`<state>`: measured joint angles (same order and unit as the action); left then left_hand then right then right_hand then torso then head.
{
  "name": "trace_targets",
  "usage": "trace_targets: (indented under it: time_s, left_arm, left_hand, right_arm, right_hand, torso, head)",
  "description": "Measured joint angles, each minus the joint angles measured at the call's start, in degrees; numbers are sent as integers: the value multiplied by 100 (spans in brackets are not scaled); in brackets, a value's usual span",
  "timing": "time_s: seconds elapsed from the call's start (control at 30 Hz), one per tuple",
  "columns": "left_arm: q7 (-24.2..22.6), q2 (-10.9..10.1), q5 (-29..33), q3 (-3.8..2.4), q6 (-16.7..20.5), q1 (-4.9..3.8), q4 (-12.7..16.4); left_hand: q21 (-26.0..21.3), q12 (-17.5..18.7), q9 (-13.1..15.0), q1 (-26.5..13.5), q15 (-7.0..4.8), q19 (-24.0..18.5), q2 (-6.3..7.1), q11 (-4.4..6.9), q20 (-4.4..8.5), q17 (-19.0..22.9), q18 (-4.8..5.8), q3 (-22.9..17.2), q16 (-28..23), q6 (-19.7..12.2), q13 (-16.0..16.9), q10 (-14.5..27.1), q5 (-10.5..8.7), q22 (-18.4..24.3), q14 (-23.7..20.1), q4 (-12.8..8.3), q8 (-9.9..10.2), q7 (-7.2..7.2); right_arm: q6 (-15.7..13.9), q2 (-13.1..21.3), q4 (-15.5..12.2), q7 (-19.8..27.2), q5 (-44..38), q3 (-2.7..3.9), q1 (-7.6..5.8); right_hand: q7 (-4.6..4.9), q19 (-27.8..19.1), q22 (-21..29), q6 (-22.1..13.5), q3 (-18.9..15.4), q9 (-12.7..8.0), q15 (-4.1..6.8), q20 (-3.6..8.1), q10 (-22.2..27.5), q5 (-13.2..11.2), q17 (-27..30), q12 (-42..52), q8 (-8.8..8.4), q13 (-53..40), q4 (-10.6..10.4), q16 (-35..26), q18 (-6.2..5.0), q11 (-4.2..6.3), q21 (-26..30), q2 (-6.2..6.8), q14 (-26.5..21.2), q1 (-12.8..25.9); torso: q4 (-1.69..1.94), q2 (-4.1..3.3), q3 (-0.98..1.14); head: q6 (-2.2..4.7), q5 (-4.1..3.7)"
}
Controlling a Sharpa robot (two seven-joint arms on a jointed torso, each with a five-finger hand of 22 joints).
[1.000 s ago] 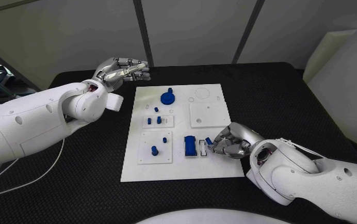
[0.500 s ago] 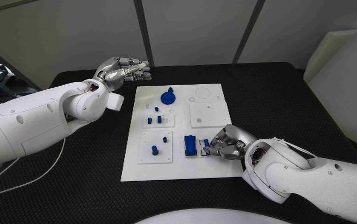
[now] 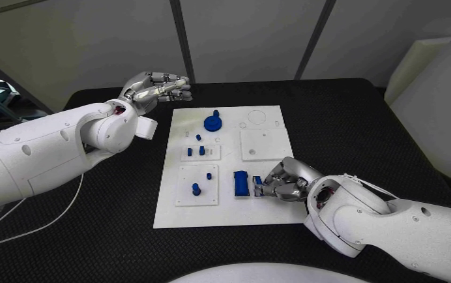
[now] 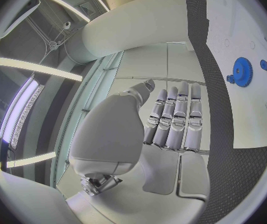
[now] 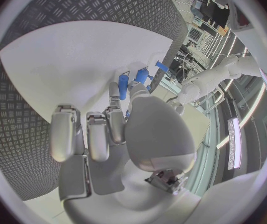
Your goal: Assemble the parts on the task board
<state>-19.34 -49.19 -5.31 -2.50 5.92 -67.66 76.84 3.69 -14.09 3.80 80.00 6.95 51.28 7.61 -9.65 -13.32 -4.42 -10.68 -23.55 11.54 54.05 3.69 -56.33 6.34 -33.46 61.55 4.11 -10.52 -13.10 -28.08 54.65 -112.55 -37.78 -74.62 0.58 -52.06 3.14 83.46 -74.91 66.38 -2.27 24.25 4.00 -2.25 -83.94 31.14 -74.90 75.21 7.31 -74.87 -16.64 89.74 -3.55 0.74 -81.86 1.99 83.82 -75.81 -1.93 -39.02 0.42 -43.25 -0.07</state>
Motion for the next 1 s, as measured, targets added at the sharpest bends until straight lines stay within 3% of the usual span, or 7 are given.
trace_targets:
  time_s: [0.2,0.43,0.8,0.93,1.0]
  left_arm:
    - [10,0,0,0,-8,0,-2]
    - [24,3,0,0,-20,0,-4]
    - [42,9,0,0,-33,0,-7]
    - [47,9,0,0,-34,0,-8]
    - [49,9,0,0,-35,0,-11]
  left_hand:
    - [0,0,0,0,0,0,0,0,0,0,0,0,0,0,0,0,0,0,0,0,0,0]
    - [0,0,0,0,20,0,0,0,0,0,0,0,0,-21,0,0,0,15,20,0,0,-21]
    - [0,0,0,0,20,0,0,0,0,0,0,0,0,-21,0,0,0,22,20,0,0,-21]
    - [0,0,0,0,20,0,0,0,0,0,0,0,0,-21,0,0,0,22,20,0,0,-21]
    - [0,0,0,0,20,0,0,0,0,0,0,0,0,-21,0,0,0,22,20,0,0,-21]
  right_arm:
    - [-6,4,-11,8,-12,-5,6]
    - [-18,7,-8,23,-39,-5,6]
    - [-33,15,6,55,-115,-5,7]
    - [-23,48,15,77,-148,-5,7]
    - [-14,51,18,95,-167,-4,7]
  right_hand:
    - [17,0,0,19,-215,25,0,0,0,-109,0,-1,0,-8,-4,0,0,0,0,-13,0,374]
    - [16,0,0,19,-289,37,0,0,0,-216,0,-1,0,-7,1,0,0,0,0,-15,0,465]
    - [17,0,0,19,-502,74,0,0,0,-691,-4,-1,0,-6,19,0,0,-1,0,-57,0,639]
    - [17,0,0,19,-434,104,20,0,0,-1204,-4,0,0,-12,325,0,0,-1,0,-46,21,126]
    - [17,0,0,19,-371,118,20,0,1,-1619,-4,6,0,-60,491,0,0,-2,0,-37,22,-137]
  torso:
    - [-2,0,0]
    - [-2,2,0]
    - [-2,3,-2]
    - [-3,2,-1]
    - [-3,1,-1]
  head:
    - [-4,8]
    - [9,25]
    - [22,24]
    - [30,12]
    - [30,7]
